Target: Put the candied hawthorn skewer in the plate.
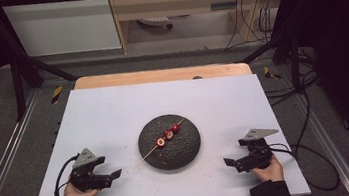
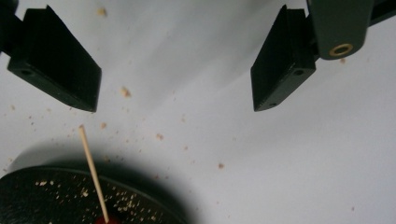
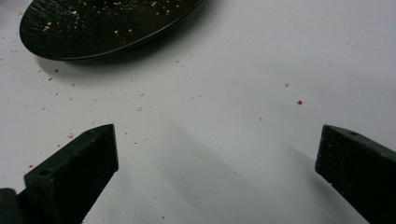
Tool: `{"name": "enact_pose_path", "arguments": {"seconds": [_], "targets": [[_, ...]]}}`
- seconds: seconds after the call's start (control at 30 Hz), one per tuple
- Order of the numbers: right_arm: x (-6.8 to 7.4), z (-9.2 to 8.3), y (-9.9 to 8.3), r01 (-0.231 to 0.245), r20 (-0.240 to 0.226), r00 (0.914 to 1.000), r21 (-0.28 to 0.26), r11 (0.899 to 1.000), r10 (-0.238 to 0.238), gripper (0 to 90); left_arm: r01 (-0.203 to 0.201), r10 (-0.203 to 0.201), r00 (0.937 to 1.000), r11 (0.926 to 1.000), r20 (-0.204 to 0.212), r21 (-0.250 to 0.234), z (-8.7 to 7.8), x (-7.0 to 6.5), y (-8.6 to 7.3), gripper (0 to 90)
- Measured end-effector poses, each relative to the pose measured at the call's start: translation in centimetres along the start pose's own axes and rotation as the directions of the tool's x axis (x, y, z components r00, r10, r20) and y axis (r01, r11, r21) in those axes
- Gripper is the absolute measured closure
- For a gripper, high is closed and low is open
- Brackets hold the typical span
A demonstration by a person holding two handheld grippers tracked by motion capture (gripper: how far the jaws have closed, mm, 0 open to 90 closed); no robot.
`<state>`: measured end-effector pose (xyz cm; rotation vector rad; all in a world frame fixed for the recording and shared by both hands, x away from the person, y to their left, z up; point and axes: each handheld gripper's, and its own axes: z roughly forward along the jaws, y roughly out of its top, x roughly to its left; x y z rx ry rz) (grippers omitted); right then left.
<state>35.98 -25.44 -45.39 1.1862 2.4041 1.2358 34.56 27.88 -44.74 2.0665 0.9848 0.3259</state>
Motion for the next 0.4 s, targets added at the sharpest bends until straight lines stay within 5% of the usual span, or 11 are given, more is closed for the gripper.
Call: {"name": "enact_pose_path", "arguments": {"seconds": [0.17,0.4], "targets": [[0.02,0.19,-0.1,0.007,0.006,1.0,0.011,1.0,-0.007,0.3,0.037,-0.037,0.9993,0.9992,0.002,-0.013,-0.28,0.88,-0.87,16.2],[0.08,0.2,-0.17,0.004,0.006,1.0,0.013,1.0,-0.004,0.3,0.021,-0.021,0.9998,0.9996,0.001,-0.018,-0.66,0.82,-1.21,17.0]]}}
